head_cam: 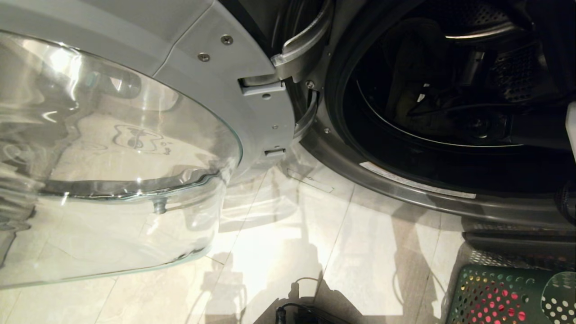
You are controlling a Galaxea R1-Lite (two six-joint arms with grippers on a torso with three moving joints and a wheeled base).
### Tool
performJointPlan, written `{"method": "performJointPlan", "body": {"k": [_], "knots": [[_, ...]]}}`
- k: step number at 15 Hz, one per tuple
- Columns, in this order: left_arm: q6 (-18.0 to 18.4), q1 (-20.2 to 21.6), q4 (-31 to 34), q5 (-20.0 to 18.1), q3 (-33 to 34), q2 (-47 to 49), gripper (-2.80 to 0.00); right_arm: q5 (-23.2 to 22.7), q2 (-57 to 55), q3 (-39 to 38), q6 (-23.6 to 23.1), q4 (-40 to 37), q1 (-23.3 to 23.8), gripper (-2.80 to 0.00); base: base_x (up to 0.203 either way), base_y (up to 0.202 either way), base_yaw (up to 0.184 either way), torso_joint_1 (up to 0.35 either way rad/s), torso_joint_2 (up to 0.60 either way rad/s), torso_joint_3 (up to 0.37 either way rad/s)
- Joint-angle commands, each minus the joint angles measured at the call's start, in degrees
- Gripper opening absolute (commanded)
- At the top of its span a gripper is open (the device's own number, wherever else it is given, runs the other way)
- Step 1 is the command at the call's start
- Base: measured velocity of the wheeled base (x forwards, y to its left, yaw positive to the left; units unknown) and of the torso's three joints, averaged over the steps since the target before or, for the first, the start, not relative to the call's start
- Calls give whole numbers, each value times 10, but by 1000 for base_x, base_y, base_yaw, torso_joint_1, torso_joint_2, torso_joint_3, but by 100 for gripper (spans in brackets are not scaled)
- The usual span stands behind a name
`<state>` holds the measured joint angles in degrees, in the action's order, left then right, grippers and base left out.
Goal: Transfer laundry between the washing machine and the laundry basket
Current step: Pick a cloth and place it into the basket
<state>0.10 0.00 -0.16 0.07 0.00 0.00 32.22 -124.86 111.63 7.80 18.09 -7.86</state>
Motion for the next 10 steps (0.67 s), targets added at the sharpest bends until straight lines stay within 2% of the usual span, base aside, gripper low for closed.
{"method": "performJointPlan", "body": {"k": [1,7,10], "knots": [[0,0,0,0,0,1,-280,2,8,0,0,-4,5,0,0,0,0,0,0,0],[0,0,0,0,0,1,-280,-7,10,-10,-3,-24,28,0,0,0,0,0,0,0],[0,0,0,0,0,1,-280,-9,-3,4,5,-3,35,0,0,0,0,0,0,0]]}}
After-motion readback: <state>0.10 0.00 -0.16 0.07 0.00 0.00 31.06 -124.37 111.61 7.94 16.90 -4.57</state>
